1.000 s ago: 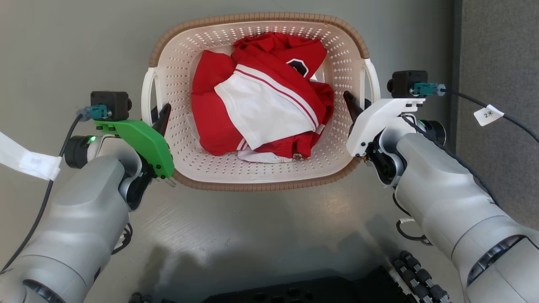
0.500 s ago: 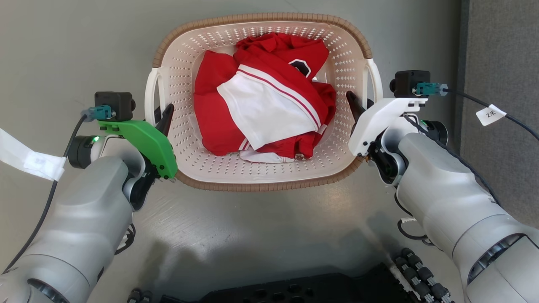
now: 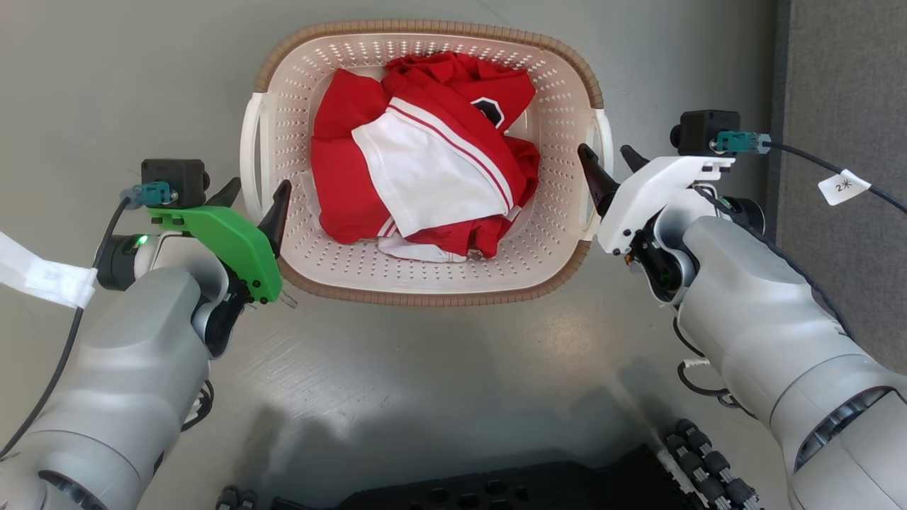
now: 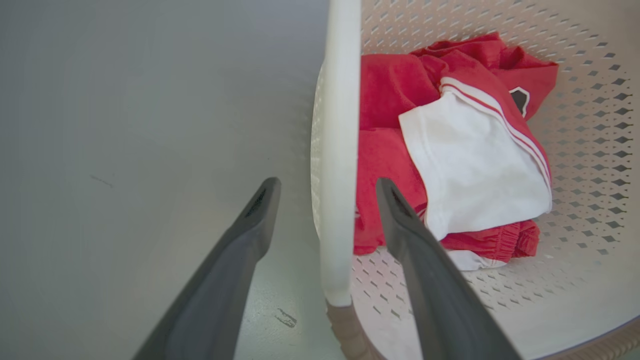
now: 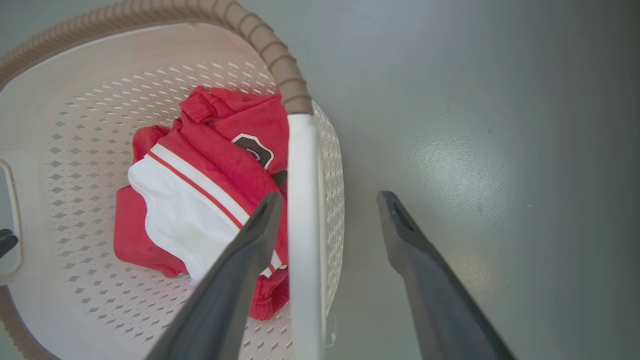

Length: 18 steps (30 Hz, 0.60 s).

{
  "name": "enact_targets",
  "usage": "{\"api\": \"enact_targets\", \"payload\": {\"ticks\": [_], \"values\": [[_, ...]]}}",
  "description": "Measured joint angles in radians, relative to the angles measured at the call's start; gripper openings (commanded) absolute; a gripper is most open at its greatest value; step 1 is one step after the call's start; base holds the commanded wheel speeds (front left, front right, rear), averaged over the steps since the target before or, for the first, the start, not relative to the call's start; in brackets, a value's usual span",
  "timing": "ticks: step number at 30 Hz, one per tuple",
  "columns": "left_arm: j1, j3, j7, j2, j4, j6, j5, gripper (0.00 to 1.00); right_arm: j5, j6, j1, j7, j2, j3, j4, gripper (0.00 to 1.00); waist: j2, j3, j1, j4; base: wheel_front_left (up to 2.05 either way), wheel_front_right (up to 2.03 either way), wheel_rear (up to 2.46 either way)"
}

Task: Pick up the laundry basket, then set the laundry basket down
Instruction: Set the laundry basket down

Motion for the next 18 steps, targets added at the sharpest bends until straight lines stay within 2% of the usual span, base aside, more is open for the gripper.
{"api": "enact_targets", "payload": {"ticks": [18], "values": [[0.007, -0.025, -0.007, 0.0, 0.012, 0.0, -0.013, 1.0, 0.029, 0.0, 0.029, -0.002, 0.0, 0.029, 0.007, 1.0, 0.0, -0.08, 0.0, -0.006, 0.0, 0.0, 0.0]]}}
